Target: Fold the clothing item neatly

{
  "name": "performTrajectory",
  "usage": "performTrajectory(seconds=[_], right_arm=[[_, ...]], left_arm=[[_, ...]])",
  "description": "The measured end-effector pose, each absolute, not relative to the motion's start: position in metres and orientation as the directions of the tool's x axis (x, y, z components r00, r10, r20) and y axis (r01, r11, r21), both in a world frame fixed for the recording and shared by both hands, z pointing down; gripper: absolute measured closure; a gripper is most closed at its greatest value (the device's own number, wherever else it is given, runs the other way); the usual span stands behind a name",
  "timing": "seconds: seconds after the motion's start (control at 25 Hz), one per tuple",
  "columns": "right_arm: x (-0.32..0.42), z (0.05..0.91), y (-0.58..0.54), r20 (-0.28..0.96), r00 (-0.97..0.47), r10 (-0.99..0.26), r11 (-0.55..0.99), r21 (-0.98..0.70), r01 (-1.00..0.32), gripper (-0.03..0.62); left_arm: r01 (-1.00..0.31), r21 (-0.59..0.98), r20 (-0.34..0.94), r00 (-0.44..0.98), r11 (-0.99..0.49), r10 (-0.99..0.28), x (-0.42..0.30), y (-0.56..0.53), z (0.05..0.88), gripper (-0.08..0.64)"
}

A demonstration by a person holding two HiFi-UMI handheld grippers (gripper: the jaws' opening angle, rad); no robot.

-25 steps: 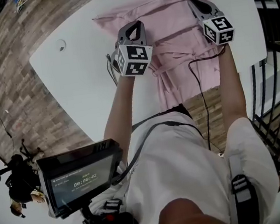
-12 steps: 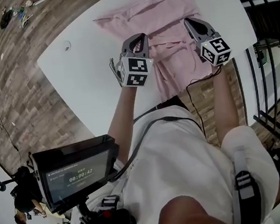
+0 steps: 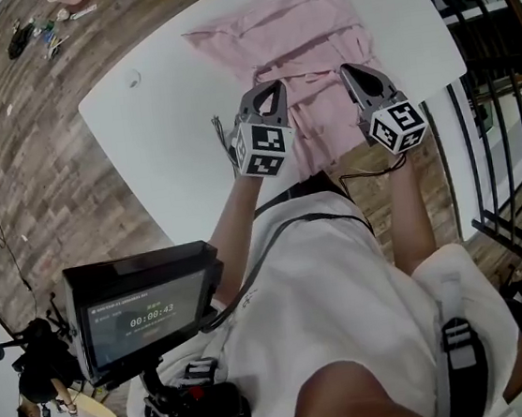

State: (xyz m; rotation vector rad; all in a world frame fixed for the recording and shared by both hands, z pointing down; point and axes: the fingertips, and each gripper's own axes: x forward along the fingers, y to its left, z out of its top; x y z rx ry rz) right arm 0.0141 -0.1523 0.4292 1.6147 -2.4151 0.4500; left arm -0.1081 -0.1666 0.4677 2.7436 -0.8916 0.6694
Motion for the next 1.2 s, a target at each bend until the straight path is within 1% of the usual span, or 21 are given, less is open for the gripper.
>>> performTrajectory(seconds=[0.24, 0.56, 0.88, 1.2], right_arm=[[0.016, 0.398, -0.118, 0.297, -0.384, -0.874, 0.358, -0.14, -0.923, 0.589], [0.023, 0.388, -0.095, 0.295, -0.438, -0.849, 0.423, -0.118, -0.898, 0.589], [0.034, 0.389, -0.04, 0.277, -0.527, -0.803, 0.503, -0.158, -0.849, 0.589], [0.068, 0.396, 0.028, 0.257, -0.598, -0.759, 0.569, -0.183, -0.802, 0.589]], left_arm=[[-0.594, 0.036, 0.443, 0.73, -0.804, -0.52, -0.106, -0.135, 0.448, 0.557], [-0.64, -0.008, 0.457, 0.681, -0.769, -0.572, -0.114, -0.116, 0.437, 0.557], [-0.689, -0.023, 0.474, 0.631, -0.725, -0.614, -0.08, -0.055, 0.425, 0.557], [-0.728, -0.024, 0.467, 0.598, -0.685, -0.652, -0.033, 0.018, 0.427, 0.557]])
